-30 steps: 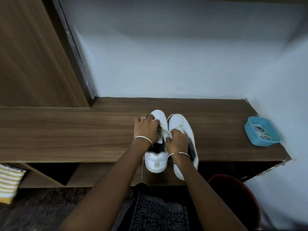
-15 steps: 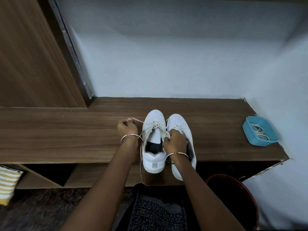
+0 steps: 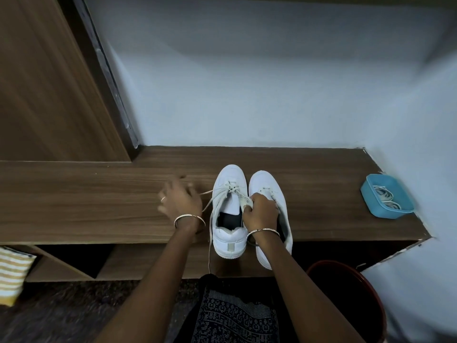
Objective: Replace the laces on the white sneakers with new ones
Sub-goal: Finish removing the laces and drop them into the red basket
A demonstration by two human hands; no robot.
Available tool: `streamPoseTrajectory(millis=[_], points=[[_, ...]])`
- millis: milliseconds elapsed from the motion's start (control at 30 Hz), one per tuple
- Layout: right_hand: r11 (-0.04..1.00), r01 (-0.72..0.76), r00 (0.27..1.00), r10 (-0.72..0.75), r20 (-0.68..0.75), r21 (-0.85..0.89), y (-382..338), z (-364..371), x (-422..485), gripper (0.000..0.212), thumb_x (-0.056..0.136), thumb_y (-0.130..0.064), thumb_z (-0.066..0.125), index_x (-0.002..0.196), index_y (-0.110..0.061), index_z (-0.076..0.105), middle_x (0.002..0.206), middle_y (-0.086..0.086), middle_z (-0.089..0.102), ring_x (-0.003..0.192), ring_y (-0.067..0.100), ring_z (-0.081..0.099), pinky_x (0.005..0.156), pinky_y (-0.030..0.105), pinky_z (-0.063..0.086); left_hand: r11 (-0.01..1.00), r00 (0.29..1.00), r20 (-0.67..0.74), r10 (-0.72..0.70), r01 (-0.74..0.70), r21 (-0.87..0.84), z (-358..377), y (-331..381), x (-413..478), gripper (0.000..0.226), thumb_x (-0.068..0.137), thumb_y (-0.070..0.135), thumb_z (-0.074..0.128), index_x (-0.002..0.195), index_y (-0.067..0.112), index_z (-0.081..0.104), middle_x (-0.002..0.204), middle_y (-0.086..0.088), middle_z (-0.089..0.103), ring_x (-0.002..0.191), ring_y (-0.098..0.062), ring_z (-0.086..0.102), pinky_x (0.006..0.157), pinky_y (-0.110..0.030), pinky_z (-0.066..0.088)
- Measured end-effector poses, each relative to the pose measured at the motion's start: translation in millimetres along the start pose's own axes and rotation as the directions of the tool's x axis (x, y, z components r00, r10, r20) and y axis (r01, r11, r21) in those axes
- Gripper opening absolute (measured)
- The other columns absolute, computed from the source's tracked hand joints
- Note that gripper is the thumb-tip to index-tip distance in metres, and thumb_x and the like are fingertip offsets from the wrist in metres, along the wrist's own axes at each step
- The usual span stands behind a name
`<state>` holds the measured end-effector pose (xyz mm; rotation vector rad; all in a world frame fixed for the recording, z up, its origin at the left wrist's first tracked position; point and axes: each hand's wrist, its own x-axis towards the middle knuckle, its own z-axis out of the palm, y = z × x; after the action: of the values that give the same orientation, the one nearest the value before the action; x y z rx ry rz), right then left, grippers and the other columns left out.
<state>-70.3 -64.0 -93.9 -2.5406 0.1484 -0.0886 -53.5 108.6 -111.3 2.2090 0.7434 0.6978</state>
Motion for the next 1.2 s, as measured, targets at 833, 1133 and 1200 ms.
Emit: streamPoseTrajectory(millis=[833,1133,1200], points=[[0.999,0.014,1.000,-0.013,-0.013,0.052,6,4,3,0.015,0.087,-0.011,0.056,0.097,-0.003,0.063,0.094,0.015,0.069,0.095,0.036,0.062,0.074,0.035,0.045,0.620,0.800,0.364,-0.477,0.600,-0.506,-11,13,22,0.009,0.082,0.013,0.072,0.074,0.016,0.070,0.066,0.000,0.069,0.068,-0.026,0.064,0.079,-0.041,0.055],[0.978,0.196,0.980,-0.198,-0.022,-0.075,-13,5,7,0.033,0.087,-0.022,0.062,0.120,-0.020,0.059,0.112,0.007,0.065,0.101,0.030,0.062,0.079,0.040,0.053,0.989,0.922,0.360,0.143,-0.118,-0.089,-18,12,-32,0.030,0.082,0.043,0.070,0.098,0.017,0.071,0.096,-0.004,0.070,0.090,-0.025,0.067,0.076,-0.038,0.054],[0.956,0.258,0.966,-0.260,0.007,-0.136,-20,8,12,0.032,0.089,-0.017,0.058,0.121,-0.020,0.059,0.122,0.007,0.055,0.106,0.031,0.058,0.077,0.042,0.053,0.977,0.892,0.405,0.200,-0.213,-0.012,-12,17,-42,0.030,0.085,0.043,0.067,0.101,0.018,0.069,0.098,-0.003,0.070,0.091,-0.026,0.066,0.074,-0.036,0.053]])
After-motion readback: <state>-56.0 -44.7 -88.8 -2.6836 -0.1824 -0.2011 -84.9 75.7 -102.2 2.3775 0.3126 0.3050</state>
